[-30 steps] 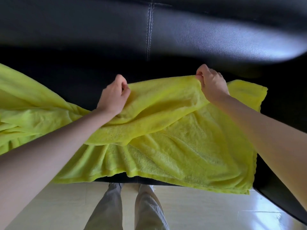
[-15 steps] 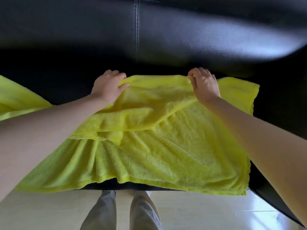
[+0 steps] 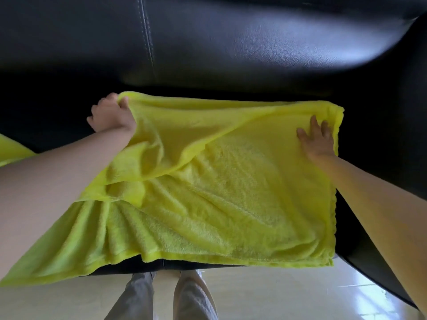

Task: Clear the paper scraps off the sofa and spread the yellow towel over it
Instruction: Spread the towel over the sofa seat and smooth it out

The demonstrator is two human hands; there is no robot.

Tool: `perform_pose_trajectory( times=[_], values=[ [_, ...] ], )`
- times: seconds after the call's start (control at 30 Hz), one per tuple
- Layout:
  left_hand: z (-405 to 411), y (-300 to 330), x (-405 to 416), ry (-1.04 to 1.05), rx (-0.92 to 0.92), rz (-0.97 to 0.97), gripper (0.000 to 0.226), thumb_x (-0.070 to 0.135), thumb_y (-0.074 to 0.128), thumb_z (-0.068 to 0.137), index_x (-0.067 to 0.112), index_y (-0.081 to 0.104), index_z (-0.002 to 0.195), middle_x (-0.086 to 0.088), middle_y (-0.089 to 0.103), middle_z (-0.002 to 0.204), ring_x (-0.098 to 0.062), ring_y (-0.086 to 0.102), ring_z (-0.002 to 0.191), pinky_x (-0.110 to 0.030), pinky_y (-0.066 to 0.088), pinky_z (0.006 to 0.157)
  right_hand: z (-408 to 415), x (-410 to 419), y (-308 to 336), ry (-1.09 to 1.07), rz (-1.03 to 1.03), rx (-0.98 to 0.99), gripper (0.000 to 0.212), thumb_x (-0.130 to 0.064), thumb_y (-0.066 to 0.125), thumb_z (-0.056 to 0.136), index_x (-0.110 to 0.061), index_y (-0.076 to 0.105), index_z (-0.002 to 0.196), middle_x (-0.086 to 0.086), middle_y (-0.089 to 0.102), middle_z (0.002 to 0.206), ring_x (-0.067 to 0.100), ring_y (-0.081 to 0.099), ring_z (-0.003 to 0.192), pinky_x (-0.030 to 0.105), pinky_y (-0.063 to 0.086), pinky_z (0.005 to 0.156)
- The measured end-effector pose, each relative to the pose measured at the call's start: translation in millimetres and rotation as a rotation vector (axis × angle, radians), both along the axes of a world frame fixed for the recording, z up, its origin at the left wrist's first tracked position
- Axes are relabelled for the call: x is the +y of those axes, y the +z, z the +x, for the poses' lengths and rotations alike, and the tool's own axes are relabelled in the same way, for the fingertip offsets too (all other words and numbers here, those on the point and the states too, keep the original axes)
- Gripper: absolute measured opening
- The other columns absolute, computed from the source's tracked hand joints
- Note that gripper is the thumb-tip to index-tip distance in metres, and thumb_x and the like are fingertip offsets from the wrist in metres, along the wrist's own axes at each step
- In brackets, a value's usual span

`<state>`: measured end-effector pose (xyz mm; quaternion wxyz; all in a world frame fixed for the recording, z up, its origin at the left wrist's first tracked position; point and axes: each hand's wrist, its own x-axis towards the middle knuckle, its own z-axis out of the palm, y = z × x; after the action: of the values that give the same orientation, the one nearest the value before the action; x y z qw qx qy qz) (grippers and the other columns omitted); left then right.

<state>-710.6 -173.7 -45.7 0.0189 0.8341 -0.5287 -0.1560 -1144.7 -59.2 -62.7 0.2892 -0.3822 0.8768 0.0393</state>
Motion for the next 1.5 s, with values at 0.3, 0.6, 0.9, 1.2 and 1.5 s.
perform_pose_trajectory(
  times=[0.3,0.6,0.9,1.2,1.5],
  values=[
    [3,-3,-9,0.010,0.082,0.016,0.055,0.057,0.029,0.097,0.009,0.054,0.084,-0.018,0.062,0.096,-0.039,0.059,0.095,-0.039,0.039,0.072,-28,-19,8,0.073,0.119,-0.003,0.078,-0.057,0.043,0.093,-0.029,0.001,0.153,0.008,-0.005,0.160,0.032,0.003,0.147,0.042,0.010,0.118],
    [-16,1,18,-0.310,-0.029,-0.293,0.035,0.046,0.052,0.088,0.016,0.054,0.107,-0.011,0.054,0.111,-0.033,0.047,0.107,-0.042,0.030,0.089,-14,-39,11,0.089,-0.033,0.091,0.071,-0.028,0.055,0.091,-0.022,0.018,0.152,0.012,0.008,0.158,0.031,0.014,0.144,0.039,0.017,0.118],
    [-19,-5,38,-0.729,0.034,0.028,0.052,0.042,0.055,0.091,0.015,0.045,0.135,-0.009,0.044,0.132,-0.027,0.040,0.127,-0.039,0.037,0.105,44,-46,44,0.102,-0.174,0.218,0.048,-0.015,0.051,0.090,-0.008,0.043,0.137,0.018,0.035,0.142,0.037,0.035,0.130,0.049,0.039,0.102],
    [-13,-3,28,-0.767,0.088,0.251,0.082,0.051,0.050,0.092,0.016,0.007,0.153,-0.003,0.005,0.160,-0.021,0.009,0.147,-0.035,0.014,0.120,251,-33,35,0.116,-0.334,-0.171,0.084,-0.068,0.039,0.088,-0.038,-0.010,0.150,0.006,-0.012,0.160,0.025,-0.014,0.147,0.053,-0.003,0.114],
    [26,1,-1,-0.832,-0.126,0.300,0.075,0.063,0.022,0.095,0.021,0.005,0.154,0.003,0.004,0.161,-0.018,0.010,0.147,-0.034,0.019,0.115,263,6,-3,-0.152,-0.093,-0.224,0.077,-0.071,0.017,0.090,-0.037,-0.022,0.146,-0.006,-0.033,0.153,0.010,-0.030,0.141,0.050,-0.020,0.110]
  ],
)
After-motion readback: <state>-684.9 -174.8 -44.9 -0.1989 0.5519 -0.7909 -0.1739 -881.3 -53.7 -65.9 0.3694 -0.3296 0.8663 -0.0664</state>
